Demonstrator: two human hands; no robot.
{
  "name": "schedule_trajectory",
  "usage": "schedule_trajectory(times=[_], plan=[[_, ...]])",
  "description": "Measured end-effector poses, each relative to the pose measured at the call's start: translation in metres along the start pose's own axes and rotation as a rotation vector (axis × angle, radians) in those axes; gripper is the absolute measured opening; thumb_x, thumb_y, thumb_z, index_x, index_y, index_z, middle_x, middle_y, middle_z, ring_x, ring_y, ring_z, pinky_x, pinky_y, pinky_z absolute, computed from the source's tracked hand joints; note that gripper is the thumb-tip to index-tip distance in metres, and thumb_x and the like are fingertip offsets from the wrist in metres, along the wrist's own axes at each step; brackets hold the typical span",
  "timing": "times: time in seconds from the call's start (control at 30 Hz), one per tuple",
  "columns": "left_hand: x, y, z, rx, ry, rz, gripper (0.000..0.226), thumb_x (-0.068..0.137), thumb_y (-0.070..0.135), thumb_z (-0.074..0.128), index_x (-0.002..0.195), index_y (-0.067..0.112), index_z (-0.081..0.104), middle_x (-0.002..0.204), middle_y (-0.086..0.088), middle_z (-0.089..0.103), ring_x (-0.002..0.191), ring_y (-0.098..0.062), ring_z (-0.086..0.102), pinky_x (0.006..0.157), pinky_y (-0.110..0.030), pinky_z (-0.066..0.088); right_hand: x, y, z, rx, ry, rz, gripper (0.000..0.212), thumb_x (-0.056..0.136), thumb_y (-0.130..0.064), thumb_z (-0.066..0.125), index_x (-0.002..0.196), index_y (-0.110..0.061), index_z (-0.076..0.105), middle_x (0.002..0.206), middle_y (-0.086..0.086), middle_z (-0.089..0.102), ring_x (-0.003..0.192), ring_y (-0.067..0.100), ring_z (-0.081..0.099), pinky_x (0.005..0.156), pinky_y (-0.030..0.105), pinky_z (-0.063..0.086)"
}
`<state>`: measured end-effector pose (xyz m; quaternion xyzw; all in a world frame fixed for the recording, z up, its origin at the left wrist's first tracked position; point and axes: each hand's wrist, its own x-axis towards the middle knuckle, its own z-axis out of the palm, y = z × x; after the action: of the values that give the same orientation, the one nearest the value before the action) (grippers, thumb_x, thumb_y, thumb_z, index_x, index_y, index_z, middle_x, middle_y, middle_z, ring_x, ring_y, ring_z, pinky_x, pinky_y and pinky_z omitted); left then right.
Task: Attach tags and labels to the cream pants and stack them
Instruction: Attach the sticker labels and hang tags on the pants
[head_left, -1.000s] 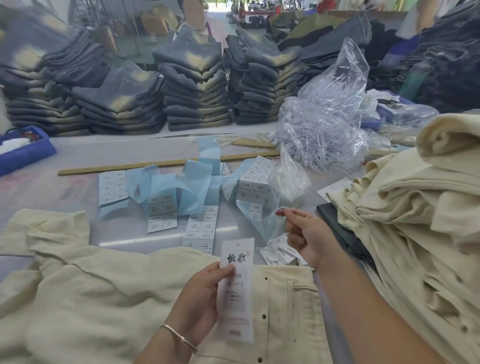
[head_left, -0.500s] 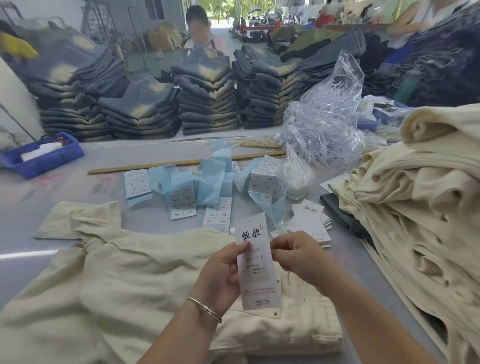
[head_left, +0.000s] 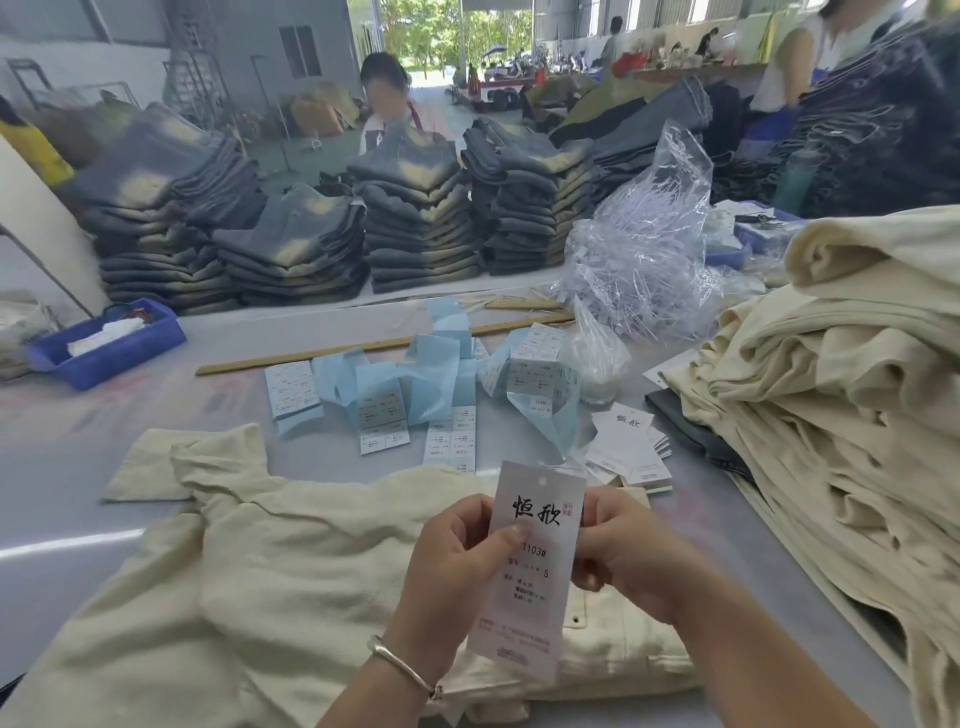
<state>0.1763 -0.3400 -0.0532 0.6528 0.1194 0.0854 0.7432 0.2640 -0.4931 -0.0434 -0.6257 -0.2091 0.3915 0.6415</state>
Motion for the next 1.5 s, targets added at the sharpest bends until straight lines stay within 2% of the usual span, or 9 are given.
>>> schedule_trajectory(times=[0.13,0.23,0.43,0.57,0.77,0.97,1.07,1.27,1.5], plan=[[-0.004,0.002,-0.005,-0.029,0.023,-0.016,0.019,0.070,0.023,0.073,0.079,0.007,0.071,0.081,-0.012,0.072,0.069,-0.017,0.065,0.060,-0.024,0.051,-0.004,-0.003,0.007,-0.204,-0.022,-0.007,0.016,0.083,-0.008,0.065,0.085,-0.018,0.078,0.063,-0.006,0.062,0.043,0.001,0.032,0.043,0.012,0.026],[-0.004,0.002,-0.007,-0.023,0.058,-0.008,0.016,0.071,0.025,0.073,0.077,0.010,0.071,0.079,-0.011,0.071,0.067,-0.018,0.064,0.061,-0.027,0.053,-0.007,-0.006,0.012,-0.181,0.004,-0.077,0.015,0.087,-0.004,0.066,0.089,-0.015,0.076,0.066,-0.011,0.069,0.043,-0.006,0.051,0.044,0.006,0.038],[-0.004,0.000,-0.013,0.180,0.157,0.085,0.009,0.081,0.027,0.074,0.080,0.018,0.071,0.077,-0.005,0.072,0.068,-0.019,0.067,0.058,-0.030,0.055,-0.009,-0.004,0.001,-0.175,0.524,-0.221,0.009,0.077,-0.015,0.078,0.072,-0.009,0.075,0.043,-0.007,0.041,0.039,0.004,0.028,0.042,0.011,0.027],[-0.005,-0.002,-0.007,0.256,0.172,0.167,0.013,0.080,0.016,0.078,0.084,0.014,0.066,0.075,-0.004,0.072,0.066,-0.023,0.069,0.056,-0.030,0.055,-0.015,-0.011,0.014,-0.299,0.480,-0.340,0.006,0.079,-0.023,0.078,0.073,-0.023,0.077,0.046,0.012,0.049,0.046,0.013,0.033,0.048,0.021,0.031],[-0.008,0.002,-0.001,0.250,0.126,0.225,0.010,0.083,0.032,0.064,0.086,0.024,0.068,0.072,-0.004,0.073,0.063,-0.020,0.069,0.055,-0.030,0.054,-0.014,-0.010,0.028,-0.592,0.577,-0.396,0.011,0.078,-0.024,0.076,0.067,-0.025,0.073,0.042,-0.008,0.034,0.043,0.009,0.026,0.047,0.024,0.025],[-0.009,0.004,-0.002,0.348,0.156,0.305,0.009,0.087,0.036,0.056,0.087,0.033,0.065,0.069,0.002,0.073,0.061,-0.017,0.069,0.055,-0.036,0.054,-0.018,-0.016,0.035,-0.761,0.716,-0.414,0.014,0.064,-0.033,0.064,0.060,-0.020,0.064,0.041,-0.004,0.032,0.045,0.011,0.028,0.048,0.028,0.029],[-0.011,0.003,-0.003,0.361,0.178,0.330,0.009,0.087,0.035,0.057,0.087,0.033,0.066,0.070,0.002,0.072,0.062,-0.017,0.069,0.058,-0.041,0.056,-0.018,-0.019,0.037,-0.822,0.729,-0.405,0.012,0.068,-0.025,0.071,0.059,-0.020,0.064,0.043,-0.003,0.033,0.046,0.012,0.028,0.048,0.027,0.029],[-0.014,0.003,-0.001,0.403,0.200,0.352,0.008,0.086,0.035,0.057,0.086,0.034,0.065,0.067,0.006,0.071,0.059,-0.011,0.066,0.052,-0.026,0.051,-0.017,-0.017,0.040,-0.821,0.689,-0.404,0.013,0.064,-0.031,0.065,0.058,-0.021,0.061,0.043,-0.005,0.034,0.046,0.013,0.030,0.047,0.026,0.024],[-0.016,0.001,0.002,0.435,0.197,0.369,0.011,0.087,0.034,0.058,0.083,0.028,0.066,0.067,0.008,0.070,0.058,-0.009,0.065,0.052,-0.022,0.049,-0.017,-0.015,0.039,-0.826,0.693,-0.399,0.020,0.064,-0.039,0.060,0.059,-0.019,0.062,0.045,-0.008,0.039,0.048,0.011,0.035,0.047,0.026,0.026]])
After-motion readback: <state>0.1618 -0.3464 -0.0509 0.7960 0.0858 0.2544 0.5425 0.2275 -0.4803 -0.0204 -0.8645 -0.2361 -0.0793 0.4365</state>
